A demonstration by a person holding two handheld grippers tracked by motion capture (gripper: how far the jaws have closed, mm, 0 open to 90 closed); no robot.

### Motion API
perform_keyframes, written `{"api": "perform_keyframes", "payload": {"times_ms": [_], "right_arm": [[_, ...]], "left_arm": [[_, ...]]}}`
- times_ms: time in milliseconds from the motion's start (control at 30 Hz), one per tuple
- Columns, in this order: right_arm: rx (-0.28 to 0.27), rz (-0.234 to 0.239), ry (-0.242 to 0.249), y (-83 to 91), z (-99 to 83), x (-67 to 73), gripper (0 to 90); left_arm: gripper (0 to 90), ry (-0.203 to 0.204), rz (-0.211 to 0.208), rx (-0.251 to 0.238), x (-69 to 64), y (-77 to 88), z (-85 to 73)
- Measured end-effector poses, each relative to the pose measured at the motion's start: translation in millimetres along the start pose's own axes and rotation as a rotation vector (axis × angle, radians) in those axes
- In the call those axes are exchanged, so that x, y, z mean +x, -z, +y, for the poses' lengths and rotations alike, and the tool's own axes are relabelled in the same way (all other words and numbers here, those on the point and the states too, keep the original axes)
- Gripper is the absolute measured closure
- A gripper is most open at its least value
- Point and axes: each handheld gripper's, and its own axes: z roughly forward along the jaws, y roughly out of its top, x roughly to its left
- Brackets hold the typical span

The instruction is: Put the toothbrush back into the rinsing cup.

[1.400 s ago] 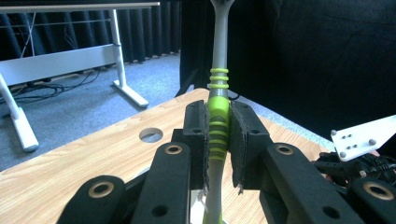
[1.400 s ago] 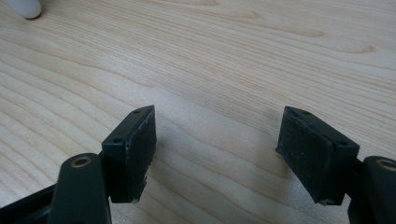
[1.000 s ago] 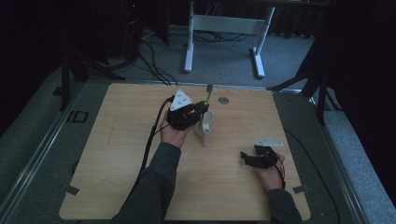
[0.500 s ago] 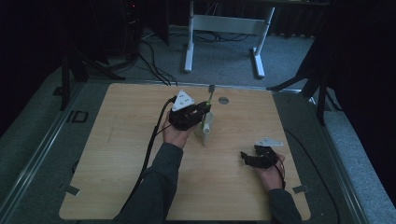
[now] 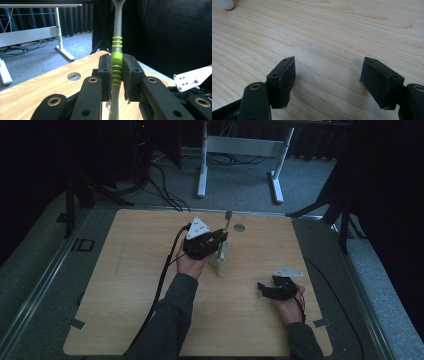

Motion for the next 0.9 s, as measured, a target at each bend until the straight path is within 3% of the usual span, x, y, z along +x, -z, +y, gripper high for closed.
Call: {"api": "perform_keyframes", "payload": {"times_ms": [900], "right_arm": [[0.000, 0.000, -0.001, 0.0, 0.0, 0.1, 27.6]], "left_arm": [[78.0, 0.005, -0.006, -0.003, 1.3, -15.1, -10.4]]}}
